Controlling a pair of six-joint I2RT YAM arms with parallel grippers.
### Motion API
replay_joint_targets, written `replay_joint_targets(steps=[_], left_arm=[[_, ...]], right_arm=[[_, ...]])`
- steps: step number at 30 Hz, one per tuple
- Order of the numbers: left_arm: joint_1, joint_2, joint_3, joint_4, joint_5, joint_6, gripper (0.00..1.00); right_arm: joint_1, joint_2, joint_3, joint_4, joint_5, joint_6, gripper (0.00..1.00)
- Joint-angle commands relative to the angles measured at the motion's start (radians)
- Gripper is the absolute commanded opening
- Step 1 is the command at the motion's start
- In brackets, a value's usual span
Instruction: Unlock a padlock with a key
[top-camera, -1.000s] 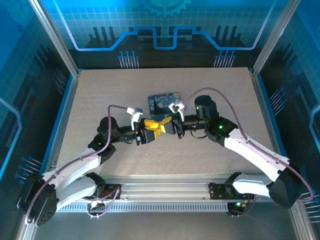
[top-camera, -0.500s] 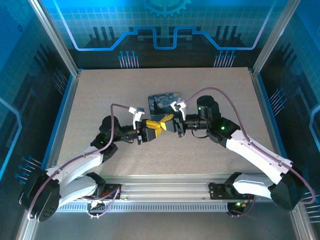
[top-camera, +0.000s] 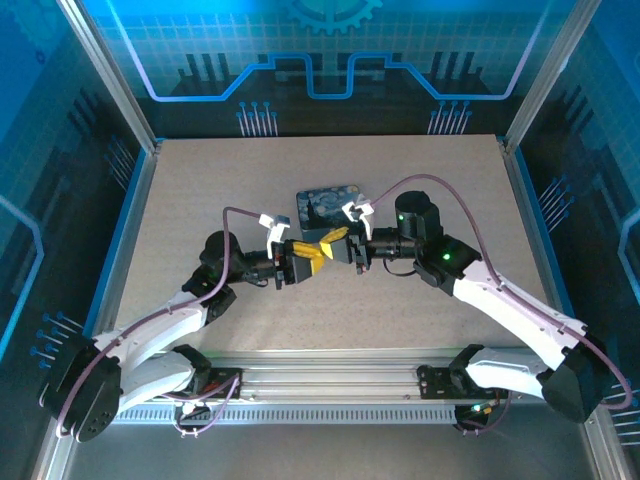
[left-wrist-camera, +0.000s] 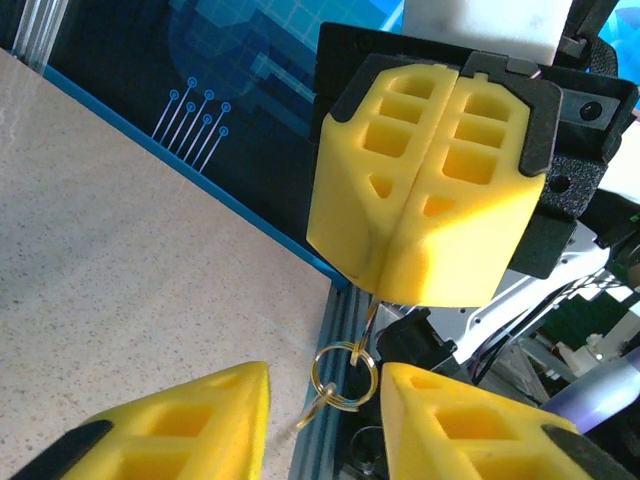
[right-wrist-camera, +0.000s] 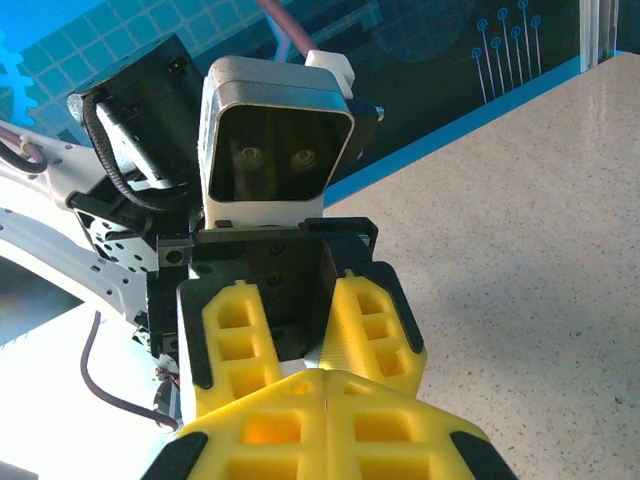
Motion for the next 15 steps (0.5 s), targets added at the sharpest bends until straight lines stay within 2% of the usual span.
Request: replay_joint_targets(steps=[1, 3, 15], left_arm=[[0.004, -0.016, -0.007, 0.025, 0.018, 0.009, 0.40], [0.004, -0.017, -0.006, 0.026, 0.019, 0.009, 0.40], [0.005, -0.017, 0.001, 0.039, 0.018, -0.002, 0.27]], right_arm=[[0.012, 0.006, -0.015, 0.024, -0.006, 0.010, 0.00], [0.012, 0.008, -0.016, 0.024, -0.006, 0.010, 0.00], [0.013, 0.001, -0.027, 0.031, -0.012, 0.015, 0.00]])
